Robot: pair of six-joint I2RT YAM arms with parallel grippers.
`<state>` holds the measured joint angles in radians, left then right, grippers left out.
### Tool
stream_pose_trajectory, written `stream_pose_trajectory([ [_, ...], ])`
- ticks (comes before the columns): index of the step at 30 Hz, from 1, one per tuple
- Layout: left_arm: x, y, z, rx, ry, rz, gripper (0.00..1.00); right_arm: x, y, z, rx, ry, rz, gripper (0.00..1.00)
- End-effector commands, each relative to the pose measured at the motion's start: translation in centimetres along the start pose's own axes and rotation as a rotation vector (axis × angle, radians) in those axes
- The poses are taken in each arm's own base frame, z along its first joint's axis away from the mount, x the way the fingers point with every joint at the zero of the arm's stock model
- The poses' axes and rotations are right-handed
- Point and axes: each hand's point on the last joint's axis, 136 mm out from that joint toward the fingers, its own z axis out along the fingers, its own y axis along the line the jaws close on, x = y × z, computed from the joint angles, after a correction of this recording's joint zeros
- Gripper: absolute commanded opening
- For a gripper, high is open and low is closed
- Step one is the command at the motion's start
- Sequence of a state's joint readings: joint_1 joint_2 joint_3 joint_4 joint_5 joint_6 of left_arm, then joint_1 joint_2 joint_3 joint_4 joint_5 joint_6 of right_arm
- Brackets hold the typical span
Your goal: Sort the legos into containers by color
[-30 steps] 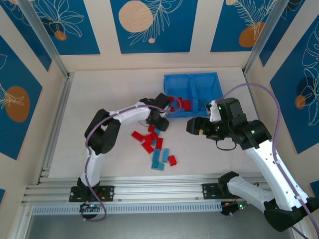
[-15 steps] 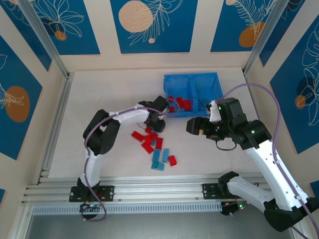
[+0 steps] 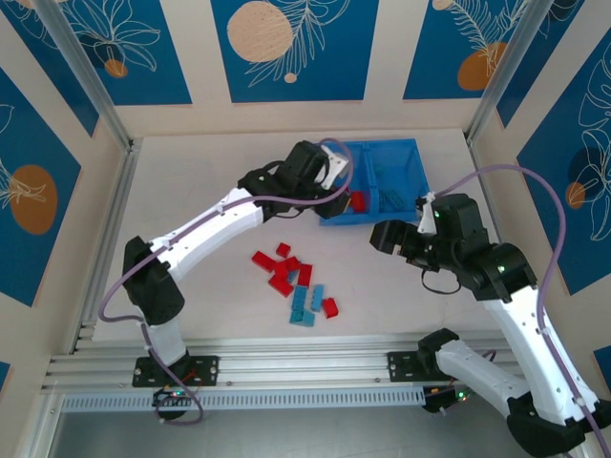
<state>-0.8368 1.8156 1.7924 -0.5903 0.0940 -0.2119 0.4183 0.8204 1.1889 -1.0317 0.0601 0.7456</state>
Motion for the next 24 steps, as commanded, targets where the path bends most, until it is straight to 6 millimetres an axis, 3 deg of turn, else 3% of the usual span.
stream_pose_trajectory([
  [1, -2.9, -1.1, 3.9, 0.053, -0.075, -0.009, 0.27, -1.7, -1.1, -2.0, 0.042, -0.151, 0.06, 0.84],
  [5, -6.4, -0.6, 9.3, 0.058, -0.147, 0.016, 0.25, -1.8, -1.8, -3.5, 0.04, -0.218, 0.093, 0.84],
  [11, -11.4, -1.9, 14.4, 0.169, -0.318, 0.019, 0.25, -0.9, -2.5, -4.2, 0.052, -0.218, 0.103, 0.84],
  [16, -12.3, -1.2, 17.8, 0.168, -0.432, -0.071, 0.33, -0.7, -2.5, -4.2, 0.041, -0.21, 0.109, 0.84],
  [20, -13.1, -0.3, 18.4, 0.114, -0.501, -0.101, 0.52, -0.6, -2.4, -4.2, 0.036, -0.203, 0.105, 0.84],
  [24, -14.4, -0.5, 16.8, 0.108, -0.53, -0.104, 0.58, -0.5, -2.4, -4.3, 0.04, -0.202, 0.105, 0.84],
])
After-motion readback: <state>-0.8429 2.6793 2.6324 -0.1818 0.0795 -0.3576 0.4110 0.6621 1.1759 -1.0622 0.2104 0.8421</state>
